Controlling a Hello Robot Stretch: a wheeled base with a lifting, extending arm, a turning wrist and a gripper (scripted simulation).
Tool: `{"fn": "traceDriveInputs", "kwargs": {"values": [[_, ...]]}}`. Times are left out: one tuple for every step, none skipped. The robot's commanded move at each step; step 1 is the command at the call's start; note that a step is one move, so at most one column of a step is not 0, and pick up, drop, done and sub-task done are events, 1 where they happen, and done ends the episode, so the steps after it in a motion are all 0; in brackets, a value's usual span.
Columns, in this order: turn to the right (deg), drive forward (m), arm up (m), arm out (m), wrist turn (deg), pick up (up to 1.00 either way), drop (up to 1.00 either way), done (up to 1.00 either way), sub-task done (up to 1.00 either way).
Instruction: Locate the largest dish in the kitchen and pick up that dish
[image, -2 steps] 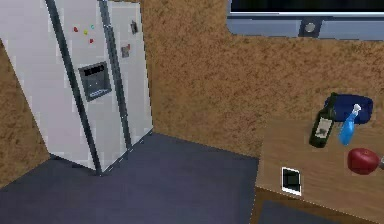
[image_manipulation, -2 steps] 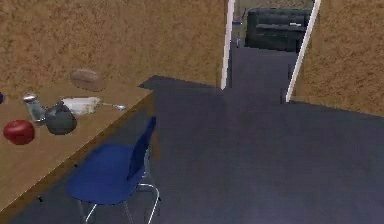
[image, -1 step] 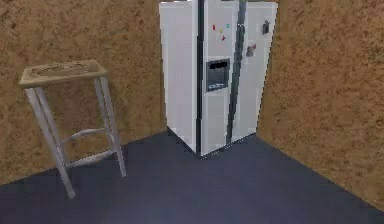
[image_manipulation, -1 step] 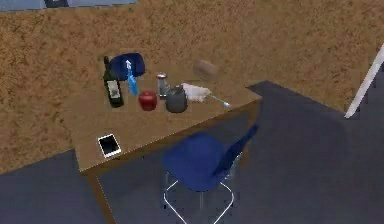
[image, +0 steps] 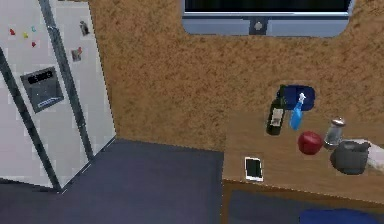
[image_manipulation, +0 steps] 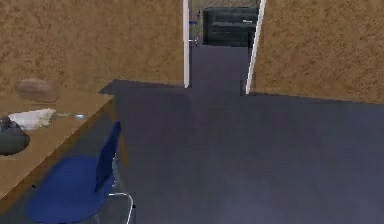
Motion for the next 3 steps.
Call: {"fn": "traceDriveInputs", "kwargs": {"values": [[45.0, 0.00, 0.00, 0.00, 0.0, 0.00, 0.00, 0.00, 0.00], [36.0, 0.00, 0.00, 0.00, 0.0, 0.00, 0.00, 0.00, 0.00], [0.0, 0.60, 0.00, 0.00, 0.0, 0.00, 0.00, 0.00, 0.00]]}}
